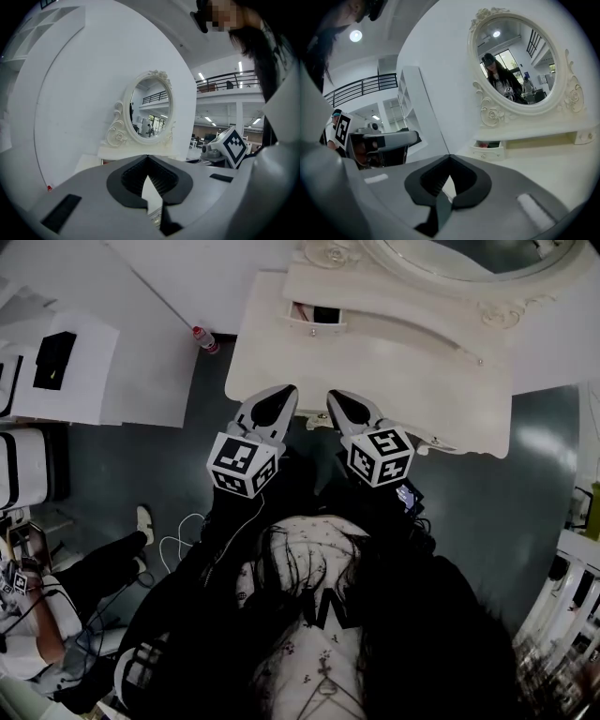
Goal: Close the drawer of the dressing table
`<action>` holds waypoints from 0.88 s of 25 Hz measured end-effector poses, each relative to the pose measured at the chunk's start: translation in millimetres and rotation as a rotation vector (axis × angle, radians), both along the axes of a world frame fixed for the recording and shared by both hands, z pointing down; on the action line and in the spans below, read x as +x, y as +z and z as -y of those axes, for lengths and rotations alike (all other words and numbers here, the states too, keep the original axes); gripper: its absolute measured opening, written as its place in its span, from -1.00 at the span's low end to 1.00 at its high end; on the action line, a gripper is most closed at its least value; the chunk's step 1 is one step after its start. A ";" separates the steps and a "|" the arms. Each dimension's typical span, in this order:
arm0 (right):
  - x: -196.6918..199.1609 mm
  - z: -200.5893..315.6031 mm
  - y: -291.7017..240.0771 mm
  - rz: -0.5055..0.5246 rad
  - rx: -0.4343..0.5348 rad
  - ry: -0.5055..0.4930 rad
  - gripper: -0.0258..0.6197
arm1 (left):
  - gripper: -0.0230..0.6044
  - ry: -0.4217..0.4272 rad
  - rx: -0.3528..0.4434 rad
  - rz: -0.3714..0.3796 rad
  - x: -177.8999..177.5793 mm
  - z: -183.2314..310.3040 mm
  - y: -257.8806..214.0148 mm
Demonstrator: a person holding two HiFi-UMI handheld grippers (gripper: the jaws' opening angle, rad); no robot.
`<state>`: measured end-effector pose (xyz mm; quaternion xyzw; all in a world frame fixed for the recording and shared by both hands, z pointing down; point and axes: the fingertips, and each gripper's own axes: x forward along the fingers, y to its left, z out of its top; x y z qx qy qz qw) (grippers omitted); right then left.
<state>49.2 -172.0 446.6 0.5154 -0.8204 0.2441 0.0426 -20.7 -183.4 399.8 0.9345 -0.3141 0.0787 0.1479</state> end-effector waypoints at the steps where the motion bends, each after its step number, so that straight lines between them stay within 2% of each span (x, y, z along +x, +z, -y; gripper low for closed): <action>1: -7.0 3.3 -0.4 -0.003 0.001 0.004 -0.90 | -0.93 0.005 0.001 -0.004 -6.7 4.0 -0.3; 10: -44.0 19.2 5.8 -0.038 -0.023 0.035 -0.90 | -0.93 0.039 -0.019 -0.032 -43.8 23.6 6.8; 18: -41.9 23.3 17.1 -0.053 -0.057 0.066 -0.90 | -0.93 0.061 -0.052 -0.037 -45.6 26.3 18.2; 22: -38.8 29.1 22.4 -0.056 -0.069 0.060 -0.90 | -0.93 0.047 -0.061 -0.034 -46.9 31.0 22.4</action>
